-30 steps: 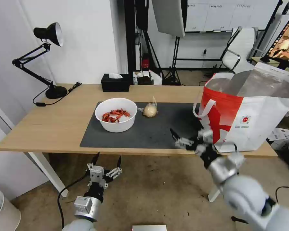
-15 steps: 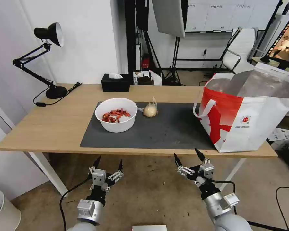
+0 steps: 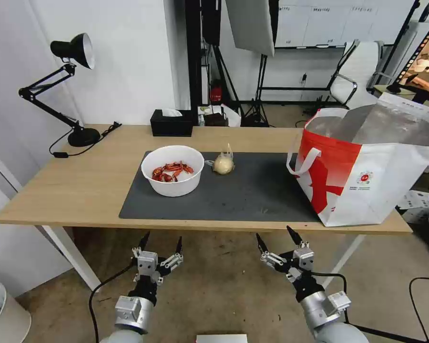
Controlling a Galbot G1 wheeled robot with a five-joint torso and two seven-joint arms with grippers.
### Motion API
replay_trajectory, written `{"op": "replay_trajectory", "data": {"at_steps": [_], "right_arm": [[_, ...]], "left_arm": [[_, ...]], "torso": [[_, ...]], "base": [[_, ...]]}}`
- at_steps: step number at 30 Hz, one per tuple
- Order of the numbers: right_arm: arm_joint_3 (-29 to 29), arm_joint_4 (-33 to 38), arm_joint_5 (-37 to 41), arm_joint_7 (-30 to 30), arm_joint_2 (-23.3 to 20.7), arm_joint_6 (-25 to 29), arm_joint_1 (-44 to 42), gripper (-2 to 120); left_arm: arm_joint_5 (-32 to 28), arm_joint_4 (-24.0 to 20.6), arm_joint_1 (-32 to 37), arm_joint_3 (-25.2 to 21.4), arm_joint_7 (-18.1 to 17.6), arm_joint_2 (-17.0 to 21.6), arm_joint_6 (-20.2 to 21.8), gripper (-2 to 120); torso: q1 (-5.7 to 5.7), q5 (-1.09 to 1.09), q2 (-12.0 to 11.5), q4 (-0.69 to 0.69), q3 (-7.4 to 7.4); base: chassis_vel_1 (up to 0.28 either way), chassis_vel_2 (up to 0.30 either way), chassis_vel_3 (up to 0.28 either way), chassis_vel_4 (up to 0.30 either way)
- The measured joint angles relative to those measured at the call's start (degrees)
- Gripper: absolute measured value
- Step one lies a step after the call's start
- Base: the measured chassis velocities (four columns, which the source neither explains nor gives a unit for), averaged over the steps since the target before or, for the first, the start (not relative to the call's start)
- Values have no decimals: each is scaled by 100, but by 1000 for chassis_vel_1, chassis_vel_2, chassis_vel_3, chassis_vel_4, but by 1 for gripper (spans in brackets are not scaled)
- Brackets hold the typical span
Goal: Pick up the trash from the table and place it into the takeout bag.
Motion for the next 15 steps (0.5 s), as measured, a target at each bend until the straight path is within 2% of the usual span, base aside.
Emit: {"op": "replay_trajectory", "data": {"at_steps": [4, 6, 7, 8, 10, 12, 13, 15], "right_arm": [[-275, 32, 248, -11, -63, -189, 437, 100], [-406, 26, 445, -34, -114, -361, 903, 100], [-528, -67, 689, -56, -183, -543, 1444, 100], [-528, -67, 689, -56, -183, -543, 1444, 100], [-825, -356, 975, -100, -253, -712, 2308, 100], [-1187, -734, 1188, -108, -261, -825, 3208, 100], [-1187, -734, 1188, -108, -261, -825, 3208, 100], [-1652, -1251, 1576, -95, -190, -980, 4179, 100]], "left_arm": [[0, 0, -2, 1, 0, 5, -2, 100], [-11, 10, -63, 44, -1, 44, 0, 100], [-36, 51, -184, 145, 0, 141, 23, 100], [-36, 51, -184, 145, 0, 141, 23, 100], [-39, 66, -174, 158, 4, 163, 28, 100], [-39, 66, -140, 144, 10, 169, 21, 100], [-39, 66, -140, 144, 10, 169, 21, 100], [-52, 64, -143, 103, 8, 190, 20, 100]], "torso": [[-1, 1, 0, -2, 0], [0, 1, 0, 5, 1], [0, -1, 0, -4, 0], [0, -1, 0, -4, 0], [1, 3, -1, -3, 1], [1, 0, -1, 5, 1], [1, 0, -1, 5, 1], [1, 1, -1, 2, 2]], "base": [[0, 0, 0, 0], [0, 0, 0, 0], [0, 0, 0, 0], [0, 0, 0, 0], [0, 0, 0, 0], [0, 0, 0, 0], [0, 0, 0, 0], [0, 0, 0, 0]]}}
